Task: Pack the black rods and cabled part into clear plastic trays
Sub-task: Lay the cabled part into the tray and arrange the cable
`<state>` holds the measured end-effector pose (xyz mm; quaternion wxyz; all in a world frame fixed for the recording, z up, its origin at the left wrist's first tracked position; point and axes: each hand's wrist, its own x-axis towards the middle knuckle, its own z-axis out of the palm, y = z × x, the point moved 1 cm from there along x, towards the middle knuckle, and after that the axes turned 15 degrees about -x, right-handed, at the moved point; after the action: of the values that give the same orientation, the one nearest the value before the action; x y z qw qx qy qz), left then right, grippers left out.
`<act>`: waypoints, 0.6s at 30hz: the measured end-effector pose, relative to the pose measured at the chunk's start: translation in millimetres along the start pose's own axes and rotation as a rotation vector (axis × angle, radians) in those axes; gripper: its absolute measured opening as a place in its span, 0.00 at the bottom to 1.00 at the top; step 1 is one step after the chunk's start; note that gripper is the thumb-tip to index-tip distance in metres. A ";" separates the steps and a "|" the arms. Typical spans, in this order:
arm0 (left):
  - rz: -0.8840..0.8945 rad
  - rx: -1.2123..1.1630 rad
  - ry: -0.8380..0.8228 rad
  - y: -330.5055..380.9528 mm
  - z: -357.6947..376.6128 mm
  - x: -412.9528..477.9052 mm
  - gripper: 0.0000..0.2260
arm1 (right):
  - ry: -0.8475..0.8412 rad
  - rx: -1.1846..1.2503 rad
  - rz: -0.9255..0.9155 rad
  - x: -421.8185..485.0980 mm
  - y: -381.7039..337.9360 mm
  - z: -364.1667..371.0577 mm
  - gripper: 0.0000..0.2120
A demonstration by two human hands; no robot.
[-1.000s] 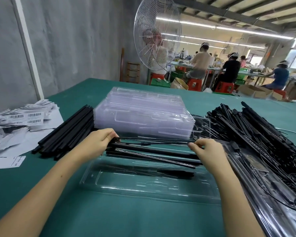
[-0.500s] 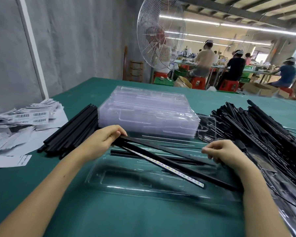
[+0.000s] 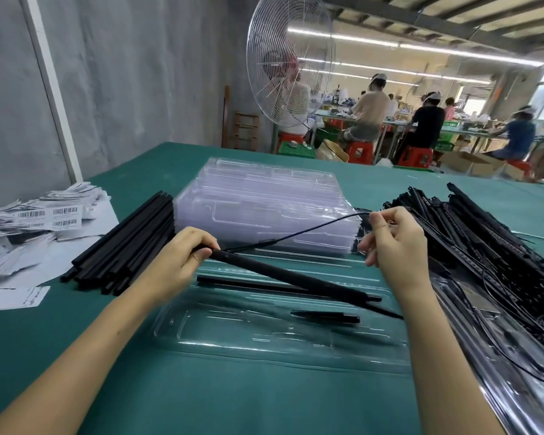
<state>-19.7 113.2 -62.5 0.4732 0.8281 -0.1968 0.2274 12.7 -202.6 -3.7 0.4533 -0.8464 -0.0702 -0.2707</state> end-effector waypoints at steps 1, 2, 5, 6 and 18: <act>-0.005 -0.006 0.012 -1.9 -0.8 -0.6 0.15 | -0.005 -0.004 -0.006 -0.7 -1.2 0.6 0.09; -0.009 -0.005 0.014 -3.8 -1.3 -1.2 0.15 | -0.014 -0.008 -0.007 -1.5 -1.3 1.6 0.09; -0.025 0.017 0.006 -10.8 0.1 -3.9 0.16 | -0.075 -0.037 0.013 -4.8 4.4 5.1 0.08; -0.039 0.025 0.006 -13.6 1.1 -5.3 0.16 | -0.103 -0.055 0.023 -6.1 7.4 6.0 0.08; -0.229 -0.020 -0.258 -19.8 -2.9 -9.0 0.09 | -0.317 -0.145 0.167 -9.4 38.0 5.0 0.07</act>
<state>-17.0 126.1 -79.9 0.4750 0.8626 -0.1628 0.0618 20.6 -219.4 -38.5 0.3953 -0.9117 -0.0505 -0.1000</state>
